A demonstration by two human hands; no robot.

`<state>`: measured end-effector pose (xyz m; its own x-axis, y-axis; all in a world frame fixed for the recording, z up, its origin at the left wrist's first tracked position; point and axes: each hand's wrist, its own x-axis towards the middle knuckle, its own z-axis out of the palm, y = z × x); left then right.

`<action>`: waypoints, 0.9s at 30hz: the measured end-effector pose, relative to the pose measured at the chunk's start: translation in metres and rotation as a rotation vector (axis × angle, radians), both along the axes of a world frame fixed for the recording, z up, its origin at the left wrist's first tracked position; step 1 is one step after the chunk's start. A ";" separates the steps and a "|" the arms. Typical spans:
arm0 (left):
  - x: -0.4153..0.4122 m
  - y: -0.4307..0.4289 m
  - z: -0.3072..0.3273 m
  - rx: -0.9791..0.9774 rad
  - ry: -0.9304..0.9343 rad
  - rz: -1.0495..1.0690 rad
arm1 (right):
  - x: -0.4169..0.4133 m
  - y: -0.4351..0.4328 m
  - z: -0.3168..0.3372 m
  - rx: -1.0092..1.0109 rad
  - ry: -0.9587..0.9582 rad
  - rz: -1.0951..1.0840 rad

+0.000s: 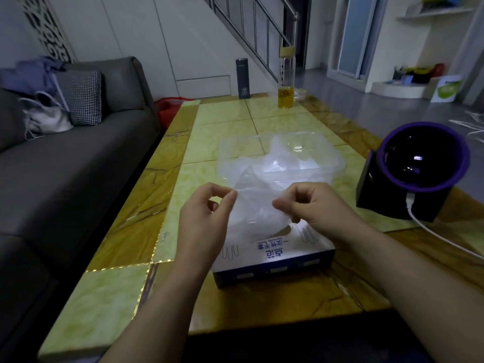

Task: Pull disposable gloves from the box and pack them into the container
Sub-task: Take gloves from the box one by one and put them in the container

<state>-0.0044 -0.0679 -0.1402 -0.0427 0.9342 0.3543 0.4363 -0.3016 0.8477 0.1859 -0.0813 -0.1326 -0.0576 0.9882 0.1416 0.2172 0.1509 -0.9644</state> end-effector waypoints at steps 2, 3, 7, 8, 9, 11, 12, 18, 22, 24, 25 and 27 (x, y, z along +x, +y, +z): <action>-0.002 0.002 0.000 -0.013 -0.027 0.011 | 0.001 0.002 -0.003 0.000 0.023 -0.029; -0.002 0.002 0.000 -0.016 -0.046 0.012 | 0.001 0.003 -0.005 0.001 0.037 -0.045; -0.005 0.002 0.004 0.017 -0.091 0.030 | 0.004 0.007 -0.005 0.016 0.092 -0.097; -0.006 0.003 0.005 0.027 -0.098 0.038 | 0.005 0.007 -0.004 0.009 0.107 -0.102; -0.008 0.003 0.006 0.036 -0.101 0.050 | 0.007 0.008 -0.002 0.000 0.127 -0.098; -0.011 0.006 0.007 0.046 -0.084 0.067 | 0.008 0.008 0.001 -0.021 0.176 -0.094; -0.012 0.007 0.006 0.042 -0.069 0.067 | 0.007 0.007 0.002 -0.038 0.208 -0.085; -0.010 0.005 0.007 -0.052 -0.108 -0.001 | 0.003 0.004 0.005 -0.227 0.398 0.156; -0.005 0.002 0.007 -0.112 -0.133 -0.126 | -0.007 -0.004 0.003 -0.225 0.194 0.228; -0.004 0.003 0.006 -0.120 -0.142 -0.153 | -0.010 -0.006 0.003 -0.189 0.066 0.254; -0.005 0.004 0.005 -0.120 -0.143 -0.157 | -0.010 -0.007 0.004 -0.177 0.030 0.241; -0.007 0.005 0.005 -0.119 -0.150 -0.154 | -0.009 -0.005 0.004 -0.153 0.002 0.182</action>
<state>-0.0112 -0.0627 -0.1352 0.0601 0.9685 0.2415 0.2597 -0.2488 0.9331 0.1771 -0.0859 -0.1285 -0.2364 0.9716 -0.0092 0.1984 0.0390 -0.9793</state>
